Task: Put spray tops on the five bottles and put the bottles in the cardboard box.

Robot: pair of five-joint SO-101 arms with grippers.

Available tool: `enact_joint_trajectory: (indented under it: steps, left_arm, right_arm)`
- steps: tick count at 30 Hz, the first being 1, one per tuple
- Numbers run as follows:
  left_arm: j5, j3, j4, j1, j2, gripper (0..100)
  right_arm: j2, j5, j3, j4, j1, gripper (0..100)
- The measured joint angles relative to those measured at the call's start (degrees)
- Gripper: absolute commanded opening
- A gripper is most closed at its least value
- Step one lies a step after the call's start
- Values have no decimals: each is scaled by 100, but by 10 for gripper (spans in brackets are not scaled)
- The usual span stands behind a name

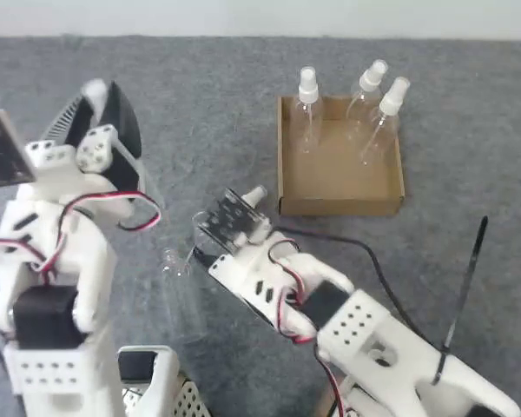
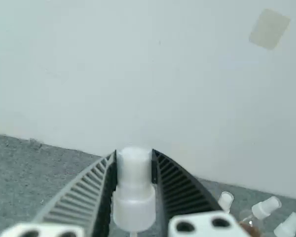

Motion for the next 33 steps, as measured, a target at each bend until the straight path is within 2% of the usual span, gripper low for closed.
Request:
enact_joint_trajectory:
  steps: [3, 7, 15, 28, 33]
  left_arm:
    - [202, 0, -88, 211, 229, 13]
    - [369, 0, -105, 554, 475, 13]
    - [387, 0, 70, 765, 510, 13]
    - [387, -387, 615, 730, 501, 13]
    - [387, -387, 615, 1020, 501, 13]
  right_arm:
    - [-299, 0, 563, -615, 0, 6]
    - [-545, 0, 862, -870, 0, 6]
    - [-571, 0, 914, -897, 0, 6]
    - [-580, 0, 967, -897, -9, 6]
    - [-580, 0, 967, -897, -9, 6]
